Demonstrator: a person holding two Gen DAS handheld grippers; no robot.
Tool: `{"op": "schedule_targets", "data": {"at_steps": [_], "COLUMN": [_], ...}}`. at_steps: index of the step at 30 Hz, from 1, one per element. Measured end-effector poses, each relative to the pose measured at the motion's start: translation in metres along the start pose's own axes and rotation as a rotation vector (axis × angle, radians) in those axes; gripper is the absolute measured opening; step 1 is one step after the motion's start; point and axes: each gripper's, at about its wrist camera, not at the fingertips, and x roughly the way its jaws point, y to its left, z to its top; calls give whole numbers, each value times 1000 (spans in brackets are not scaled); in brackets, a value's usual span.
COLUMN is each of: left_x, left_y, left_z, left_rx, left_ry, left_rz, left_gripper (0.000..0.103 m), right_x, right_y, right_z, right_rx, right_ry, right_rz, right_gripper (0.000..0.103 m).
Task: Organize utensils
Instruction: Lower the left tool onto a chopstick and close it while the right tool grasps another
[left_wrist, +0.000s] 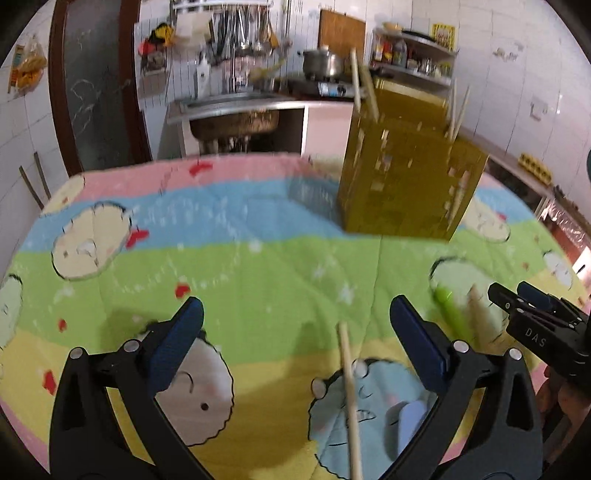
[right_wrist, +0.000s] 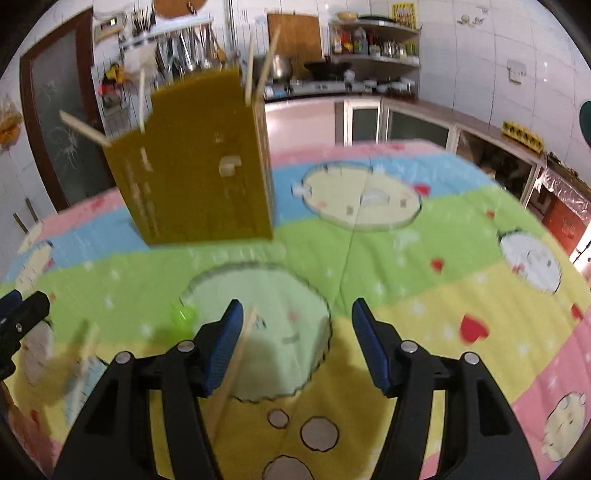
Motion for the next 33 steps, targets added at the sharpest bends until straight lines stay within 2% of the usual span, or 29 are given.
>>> {"op": "schedule_targets", "data": {"at_steps": [3, 7, 9, 26, 31, 33], "left_x": [14, 23, 27, 39, 41, 40], "left_y": [-1, -6, -10, -7, -10, -11], "left_z": [-7, -16, -18, -19, -19, -20], "left_rx": [19, 46, 63, 44, 63, 60], "left_ry": [51, 78, 95, 145, 152, 151], "left_rz": [18, 21, 28, 35, 34, 30], "left_gripper": [98, 98, 98, 97, 90, 86], "right_x": [3, 0, 1, 2, 7, 10], "right_y": [-1, 2, 6, 17, 25, 27], "right_z": [3, 5, 5, -2, 2, 1], "right_rx": [22, 34, 18, 19, 7, 0], "right_ry": [16, 6, 19, 77, 101, 120], "right_rz": [-4, 18, -5, -33, -28, -27], "right_gripper": [61, 61, 61, 59, 46, 44]}}
